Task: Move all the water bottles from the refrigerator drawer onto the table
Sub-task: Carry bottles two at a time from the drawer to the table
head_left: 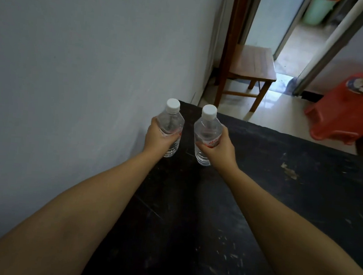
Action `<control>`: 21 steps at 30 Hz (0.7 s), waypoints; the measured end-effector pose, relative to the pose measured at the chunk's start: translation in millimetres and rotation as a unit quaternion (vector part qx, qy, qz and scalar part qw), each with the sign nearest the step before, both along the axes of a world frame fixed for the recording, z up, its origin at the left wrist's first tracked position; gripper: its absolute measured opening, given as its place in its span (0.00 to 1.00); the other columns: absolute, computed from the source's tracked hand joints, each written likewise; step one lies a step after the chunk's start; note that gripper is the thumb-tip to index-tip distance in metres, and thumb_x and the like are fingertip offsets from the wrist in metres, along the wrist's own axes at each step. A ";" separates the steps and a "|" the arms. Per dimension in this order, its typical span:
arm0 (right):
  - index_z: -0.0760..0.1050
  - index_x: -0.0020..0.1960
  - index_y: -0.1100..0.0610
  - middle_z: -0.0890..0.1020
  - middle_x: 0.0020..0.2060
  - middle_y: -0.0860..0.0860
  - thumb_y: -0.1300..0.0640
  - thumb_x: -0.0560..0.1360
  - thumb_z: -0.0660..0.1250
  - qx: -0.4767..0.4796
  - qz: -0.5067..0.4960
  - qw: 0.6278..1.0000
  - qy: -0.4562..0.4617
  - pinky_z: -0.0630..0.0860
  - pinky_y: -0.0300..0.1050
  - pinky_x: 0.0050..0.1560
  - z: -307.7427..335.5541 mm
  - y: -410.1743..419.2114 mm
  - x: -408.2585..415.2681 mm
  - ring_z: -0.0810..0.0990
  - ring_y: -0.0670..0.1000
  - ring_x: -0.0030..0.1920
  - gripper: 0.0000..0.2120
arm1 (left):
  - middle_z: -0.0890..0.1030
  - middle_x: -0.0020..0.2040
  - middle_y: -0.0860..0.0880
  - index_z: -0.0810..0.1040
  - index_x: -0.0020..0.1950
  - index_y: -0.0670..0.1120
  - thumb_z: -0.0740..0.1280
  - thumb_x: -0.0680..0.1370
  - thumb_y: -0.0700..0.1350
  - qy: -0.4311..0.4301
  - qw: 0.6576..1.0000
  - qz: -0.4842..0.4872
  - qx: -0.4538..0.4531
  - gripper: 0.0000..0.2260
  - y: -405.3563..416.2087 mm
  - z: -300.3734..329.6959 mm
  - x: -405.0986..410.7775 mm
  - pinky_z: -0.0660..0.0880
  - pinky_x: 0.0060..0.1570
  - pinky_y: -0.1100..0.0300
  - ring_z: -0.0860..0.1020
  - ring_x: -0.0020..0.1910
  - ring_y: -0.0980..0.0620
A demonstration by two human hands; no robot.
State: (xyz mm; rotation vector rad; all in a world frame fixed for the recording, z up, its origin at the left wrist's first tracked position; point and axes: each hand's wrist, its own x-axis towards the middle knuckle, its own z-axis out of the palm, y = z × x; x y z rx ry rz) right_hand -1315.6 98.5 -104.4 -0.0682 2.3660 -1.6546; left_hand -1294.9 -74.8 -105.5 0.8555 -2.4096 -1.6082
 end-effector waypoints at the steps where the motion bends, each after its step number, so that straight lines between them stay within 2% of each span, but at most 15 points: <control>1: 0.61 0.72 0.48 0.72 0.66 0.49 0.56 0.70 0.75 0.002 0.002 1.000 0.003 0.70 0.48 0.65 -4.0 -1.0 0.4 0.71 0.49 0.66 0.36 | 0.75 0.65 0.47 0.64 0.70 0.47 0.75 0.70 0.48 0.004 1.000 0.004 0.008 0.32 -3.2 -2.9 -0.3 0.71 0.61 0.55 0.74 0.64 0.46; 4: 0.59 0.73 0.48 0.72 0.66 0.49 0.56 0.71 0.74 -0.012 -0.011 1.000 -0.001 0.70 0.46 0.65 -12.7 -0.1 -0.1 0.71 0.47 0.65 0.36 | 0.73 0.64 0.48 0.62 0.71 0.48 0.75 0.71 0.44 0.021 0.999 0.012 0.041 0.34 -12.5 -12.5 -0.6 0.71 0.62 0.54 0.73 0.64 0.48; 8: 0.56 0.74 0.50 0.70 0.69 0.51 0.57 0.71 0.74 -0.017 -0.013 1.000 -0.014 0.69 0.48 0.67 -14.8 3.7 -6.7 0.70 0.51 0.69 0.39 | 0.73 0.63 0.50 0.61 0.71 0.47 0.74 0.71 0.43 0.030 0.999 -0.007 0.039 0.33 -12.9 -18.5 -6.2 0.70 0.58 0.60 0.72 0.58 0.55; 11: 0.56 0.73 0.50 0.71 0.68 0.50 0.58 0.71 0.74 -0.014 -0.009 1.000 -0.013 0.68 0.42 0.63 -17.0 2.0 -5.9 0.71 0.51 0.68 0.38 | 0.72 0.66 0.48 0.60 0.72 0.47 0.74 0.71 0.44 0.025 0.999 -0.015 0.032 0.34 -12.6 -20.3 -12.0 0.70 0.60 0.59 0.72 0.62 0.51; 14: 0.55 0.74 0.50 0.71 0.68 0.50 0.58 0.72 0.73 -0.010 -0.014 1.000 -0.023 0.68 0.42 0.63 -18.2 4.2 -3.4 0.70 0.50 0.68 0.38 | 0.72 0.67 0.47 0.59 0.72 0.47 0.74 0.71 0.43 0.021 0.999 -0.022 0.023 0.35 -13.9 -21.6 -13.5 0.70 0.63 0.56 0.72 0.65 0.48; 17: 0.53 0.75 0.51 0.69 0.69 0.51 0.58 0.72 0.73 0.001 -0.002 0.999 -0.043 0.68 0.45 0.65 -15.2 4.9 -5.4 0.69 0.52 0.69 0.40 | 0.71 0.67 0.47 0.58 0.72 0.46 0.74 0.71 0.42 0.014 0.999 -0.030 0.025 0.35 -12.3 -18.9 -13.1 0.69 0.65 0.55 0.71 0.66 0.48; 21: 0.51 0.76 0.49 0.66 0.72 0.52 0.57 0.70 0.75 0.015 -0.001 0.998 -0.062 0.66 0.55 0.71 -12.3 8.2 -3.5 0.66 0.55 0.72 0.44 | 0.69 0.69 0.45 0.56 0.74 0.45 0.75 0.70 0.41 -0.011 0.999 -0.040 0.021 0.39 -11.2 -15.6 -8.1 0.67 0.69 0.51 0.69 0.69 0.46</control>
